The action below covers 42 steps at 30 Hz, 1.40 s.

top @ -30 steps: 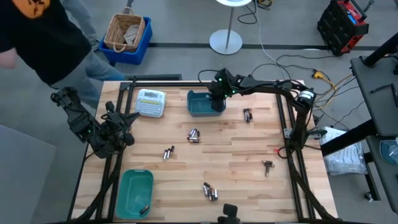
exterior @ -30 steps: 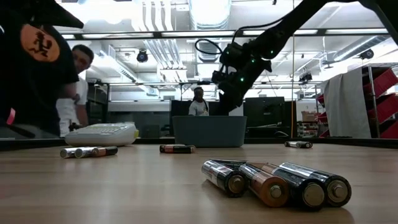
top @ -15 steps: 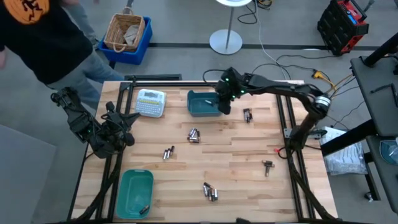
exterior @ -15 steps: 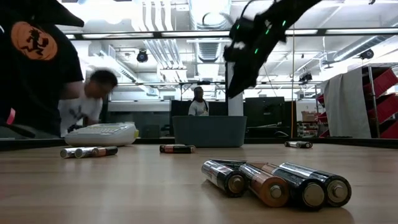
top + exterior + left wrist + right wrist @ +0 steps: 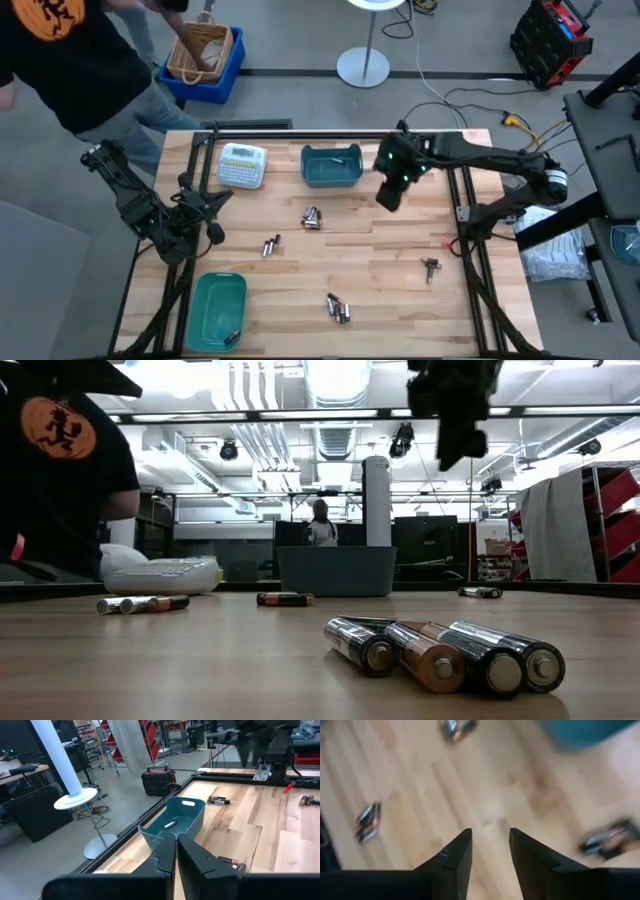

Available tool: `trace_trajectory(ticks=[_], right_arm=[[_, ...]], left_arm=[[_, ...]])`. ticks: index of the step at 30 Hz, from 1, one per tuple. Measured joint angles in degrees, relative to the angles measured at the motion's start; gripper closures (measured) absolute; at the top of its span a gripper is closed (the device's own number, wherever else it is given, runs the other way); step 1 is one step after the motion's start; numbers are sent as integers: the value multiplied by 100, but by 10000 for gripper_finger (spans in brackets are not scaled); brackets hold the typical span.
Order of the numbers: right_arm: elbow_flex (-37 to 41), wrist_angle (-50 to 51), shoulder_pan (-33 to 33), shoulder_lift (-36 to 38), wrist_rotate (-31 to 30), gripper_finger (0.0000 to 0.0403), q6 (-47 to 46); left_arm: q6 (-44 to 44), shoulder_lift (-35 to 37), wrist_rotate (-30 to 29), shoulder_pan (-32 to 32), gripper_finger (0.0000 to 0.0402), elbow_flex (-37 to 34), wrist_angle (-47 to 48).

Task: Sort batteries
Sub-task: Put the brown battery into the green bin

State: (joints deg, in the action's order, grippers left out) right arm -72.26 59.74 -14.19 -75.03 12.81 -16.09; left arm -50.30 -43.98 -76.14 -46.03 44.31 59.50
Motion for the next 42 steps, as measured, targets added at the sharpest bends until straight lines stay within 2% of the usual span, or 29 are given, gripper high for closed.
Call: trace_trajectory(ticks=[6, 11, 18, 23, 26, 31, 36, 42], right_arm=[[361, 64, 875, 145, -108, 260, -17], [730, -468, 1576, 145, -492, 258, 94], [1423, -2462, 2325, 10, -543, 249, 371], [1748, -4061, 2735, -539, -853, 229, 564], [1748, -4623, 2982, -1018, -1233, 220, 629], [1328, -4726, 3319, -1841, -2130, 216, 356], [782, -4648, 3621, -2495, -2196, 222, -33], [488, -4617, 3832, -2924, -2196, 218, -485]], left_arm=[[31, -432, 3, 0, 402, 0, -451], [30, -738, 9, -1, 402, 0, -865], [33, -1159, -16, -1, 402, 0, -1437], [52, -1508, -307, -1, 402, 32, -1643], [52, -1696, -352, -1, 402, 91, -1668], [30, -1979, -393, -1, 402, 105, -1852], [24, -2215, -600, 0, 402, 103, -2087], [5, -2444, -588, -1, 402, 103, -2370]])
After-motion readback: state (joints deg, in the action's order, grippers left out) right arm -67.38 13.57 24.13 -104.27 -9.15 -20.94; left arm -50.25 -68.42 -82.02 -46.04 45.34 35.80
